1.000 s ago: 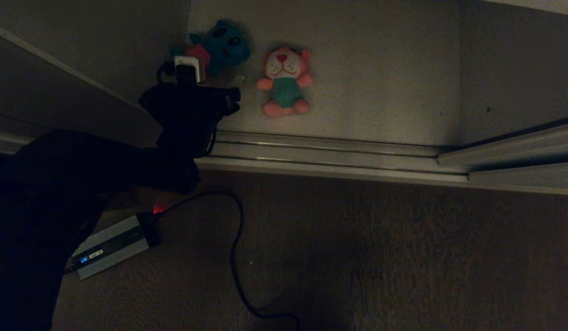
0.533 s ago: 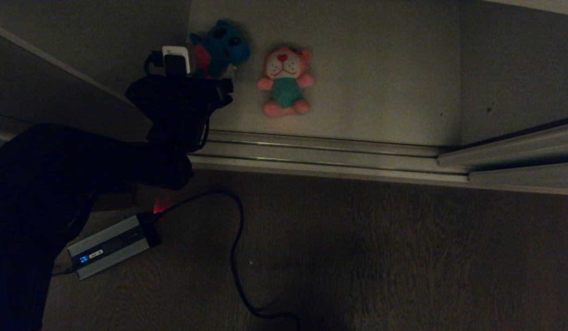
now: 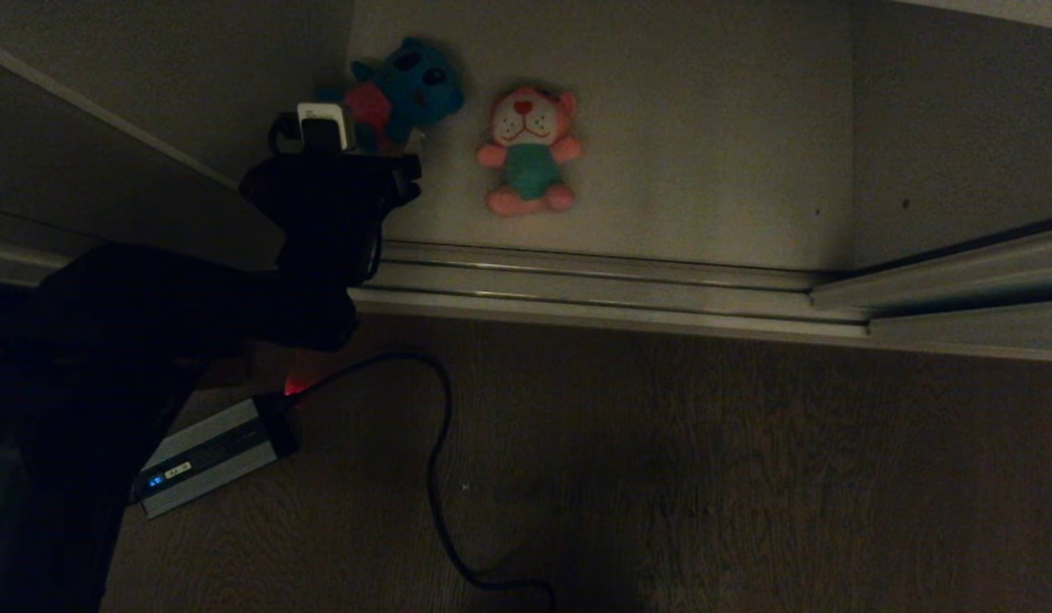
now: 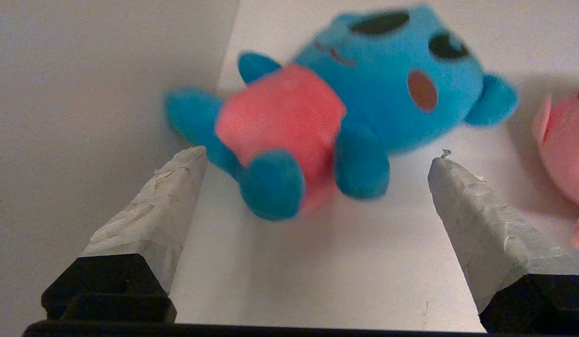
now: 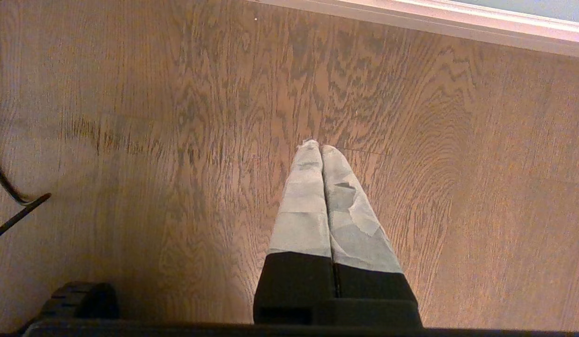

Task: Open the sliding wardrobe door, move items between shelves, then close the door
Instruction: Place the blue doll on the higher shelf

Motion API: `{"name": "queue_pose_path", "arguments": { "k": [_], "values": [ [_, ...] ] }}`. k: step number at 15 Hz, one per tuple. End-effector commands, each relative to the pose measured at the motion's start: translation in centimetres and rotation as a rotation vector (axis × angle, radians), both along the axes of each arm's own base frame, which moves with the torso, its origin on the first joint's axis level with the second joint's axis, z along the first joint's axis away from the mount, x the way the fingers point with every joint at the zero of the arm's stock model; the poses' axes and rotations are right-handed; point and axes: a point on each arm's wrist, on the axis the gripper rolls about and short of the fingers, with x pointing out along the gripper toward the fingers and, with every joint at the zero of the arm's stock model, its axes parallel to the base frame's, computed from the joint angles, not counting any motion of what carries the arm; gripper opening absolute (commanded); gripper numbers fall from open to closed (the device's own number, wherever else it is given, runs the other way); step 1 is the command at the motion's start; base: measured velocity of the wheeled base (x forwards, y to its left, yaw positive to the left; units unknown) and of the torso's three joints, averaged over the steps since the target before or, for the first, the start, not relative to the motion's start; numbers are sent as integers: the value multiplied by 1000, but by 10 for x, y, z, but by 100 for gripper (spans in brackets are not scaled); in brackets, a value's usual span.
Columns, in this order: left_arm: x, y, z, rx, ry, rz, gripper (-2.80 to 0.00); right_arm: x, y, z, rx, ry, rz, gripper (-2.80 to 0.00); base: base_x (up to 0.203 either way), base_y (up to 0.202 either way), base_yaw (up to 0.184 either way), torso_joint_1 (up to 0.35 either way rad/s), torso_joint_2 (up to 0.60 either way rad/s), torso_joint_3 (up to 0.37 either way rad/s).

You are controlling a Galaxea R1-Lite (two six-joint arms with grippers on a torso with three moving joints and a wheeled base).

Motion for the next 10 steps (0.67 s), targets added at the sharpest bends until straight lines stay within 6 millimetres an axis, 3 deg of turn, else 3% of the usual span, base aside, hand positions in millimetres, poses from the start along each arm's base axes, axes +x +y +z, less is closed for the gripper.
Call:
{"name": "queue_pose_path", "arguments": {
  "k": [1,10],
  "values": [
    [14,0,-16,-4,6,12,0,0,0,-1,-1,2,0,-280,0,0,0,0,0,0],
    [30,5,-21,-63,-45,16,0,0,0,-1,-1,0,0,-280,0,0,0,0,0,0]
  ]
}}
